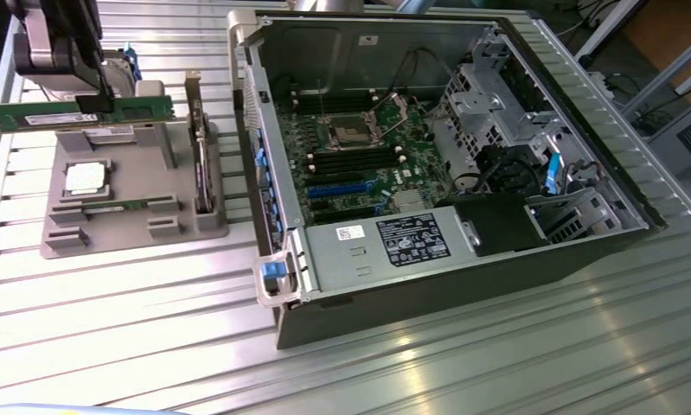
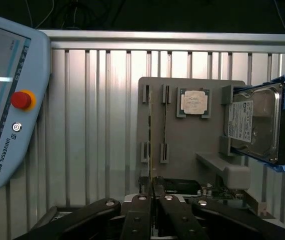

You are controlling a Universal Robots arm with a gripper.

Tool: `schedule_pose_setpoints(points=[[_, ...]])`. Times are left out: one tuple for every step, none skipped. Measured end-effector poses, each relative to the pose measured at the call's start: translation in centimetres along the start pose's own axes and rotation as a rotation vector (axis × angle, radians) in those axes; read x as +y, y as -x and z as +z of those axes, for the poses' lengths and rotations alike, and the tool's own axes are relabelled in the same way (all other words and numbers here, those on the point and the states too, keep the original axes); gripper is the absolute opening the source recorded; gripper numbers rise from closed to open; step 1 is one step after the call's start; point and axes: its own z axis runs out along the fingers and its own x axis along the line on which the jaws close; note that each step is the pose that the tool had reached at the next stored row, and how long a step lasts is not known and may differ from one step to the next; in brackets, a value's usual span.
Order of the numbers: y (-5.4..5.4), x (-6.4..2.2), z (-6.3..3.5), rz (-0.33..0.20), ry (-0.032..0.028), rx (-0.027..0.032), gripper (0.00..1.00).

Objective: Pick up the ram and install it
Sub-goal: 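Pick up the ram and move it above insertion slot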

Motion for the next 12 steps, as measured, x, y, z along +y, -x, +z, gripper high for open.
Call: schedule_pose_setpoints(points=[[0.0,-0.06,0.0,0.0,0.0,0.0001,0.12],[0.0,-0.13,-0.01,0.0,0.0001,0.0004,0.12],[-0.01,-0.3,-0.01,0.0,0.0,0.0009,0.12],[-0.01,-0.41,-0.01,0.0,0.0001,0.0014,0.12],[-0.01,-0.47,-0.01,0.0,0.0,0.0016,0.12],[-0.01,-0.53,-0.02,0.0,0.0001,0.0019,0.12],[-0.01,-0.61,-0.02,0.0,0.0001,0.0022,0.12],[-0.01,-0.69,-0.02,0.0,0.0,0.0024,0.12],[-0.01,-0.78,-0.02,0.0,0.0,0.0026,0.12],[-0.01,-0.84,-0.03,0.0,0.0001,0.0028,0.12],[-0.01,-0.92,-0.03,0.0,0.0001,0.003,0.12],[-0.01,-0.99,-0.03,0.0,0.0001,0.0031,0.12]])
